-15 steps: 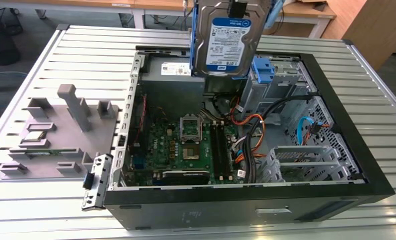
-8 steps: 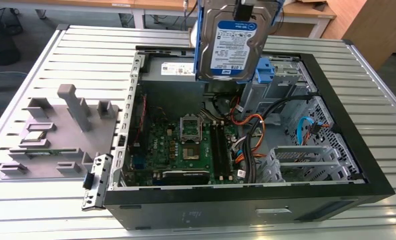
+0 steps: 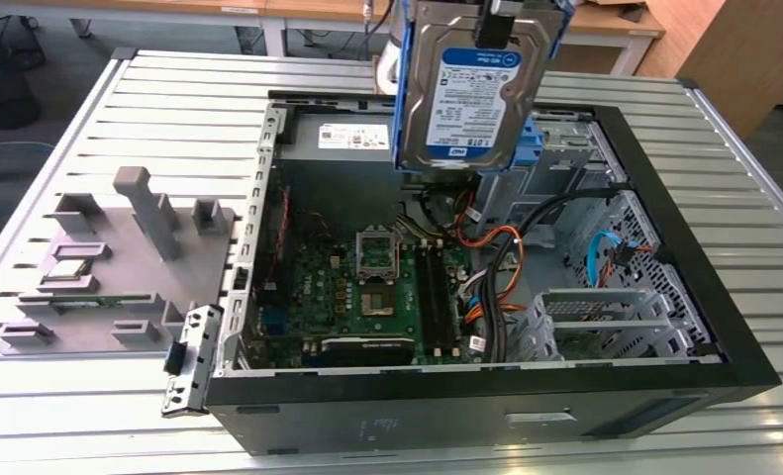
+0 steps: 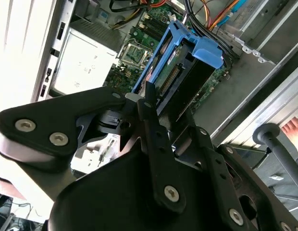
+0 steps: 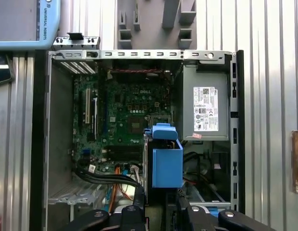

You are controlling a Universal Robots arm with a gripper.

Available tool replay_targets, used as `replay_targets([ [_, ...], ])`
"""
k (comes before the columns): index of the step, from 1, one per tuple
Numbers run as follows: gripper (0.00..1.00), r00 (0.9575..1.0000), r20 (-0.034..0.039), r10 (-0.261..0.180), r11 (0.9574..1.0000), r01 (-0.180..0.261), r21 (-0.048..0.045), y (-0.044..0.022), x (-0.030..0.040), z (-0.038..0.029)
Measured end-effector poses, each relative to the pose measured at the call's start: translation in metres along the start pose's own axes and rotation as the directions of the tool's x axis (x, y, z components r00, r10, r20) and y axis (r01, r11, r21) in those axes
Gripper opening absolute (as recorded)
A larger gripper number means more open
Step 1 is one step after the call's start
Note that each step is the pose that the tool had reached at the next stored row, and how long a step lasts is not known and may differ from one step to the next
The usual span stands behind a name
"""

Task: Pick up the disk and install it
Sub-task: 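Pick up the disk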

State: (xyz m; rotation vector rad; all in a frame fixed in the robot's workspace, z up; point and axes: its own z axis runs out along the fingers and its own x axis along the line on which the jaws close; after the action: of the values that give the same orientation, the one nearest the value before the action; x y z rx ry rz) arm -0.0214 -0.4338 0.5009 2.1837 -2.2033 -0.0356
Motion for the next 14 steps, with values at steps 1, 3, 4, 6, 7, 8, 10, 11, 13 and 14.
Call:
replay_targets([
  [1,0.35,1.0,-0.0043,0.0,1.0,0.0,0.0,-0.0007,0.0005,-0.0001],
  [3,0.35,0.9999,-0.0126,0.001,1.0,-0.001,0.0,-0.0019,0.0015,-0.0002],
  [4,0.35,0.9999,-0.0164,0.001,1.0,-0.001,0.0001,-0.0023,0.0021,-0.0002],
  [6,0.35,0.9997,-0.0239,0.001,1.0,-0.001,0.0001,-0.0028,0.0035,-0.0002],
  [7,0.35,0.9996,-0.0272,0.002,1.0,-0.002,0.0002,-0.003,0.0044,-0.0001],
  [8,0.35,0.9995,-0.0303,0.002,1.0,-0.002,0.0003,-0.0031,0.0053,0.0],
  [10,0.35,0.9993,-0.0362,0.002,1.0,-0.002,0.0002,-0.0033,0.0073,0.0],
  [11,0.35,0.9992,-0.039,0.002,1.0,-0.002,0.0003,-0.0034,0.0082,0.0001],
  [13,0.35,0.999,-0.0443,0.002,1.0,-0.002,0.0004,-0.0036,0.0105,0.0003],
  [14,0.35,0.9989,-0.0466,0.003,1.0,-0.003,0.0004,-0.0036,0.0116,0.0003],
])
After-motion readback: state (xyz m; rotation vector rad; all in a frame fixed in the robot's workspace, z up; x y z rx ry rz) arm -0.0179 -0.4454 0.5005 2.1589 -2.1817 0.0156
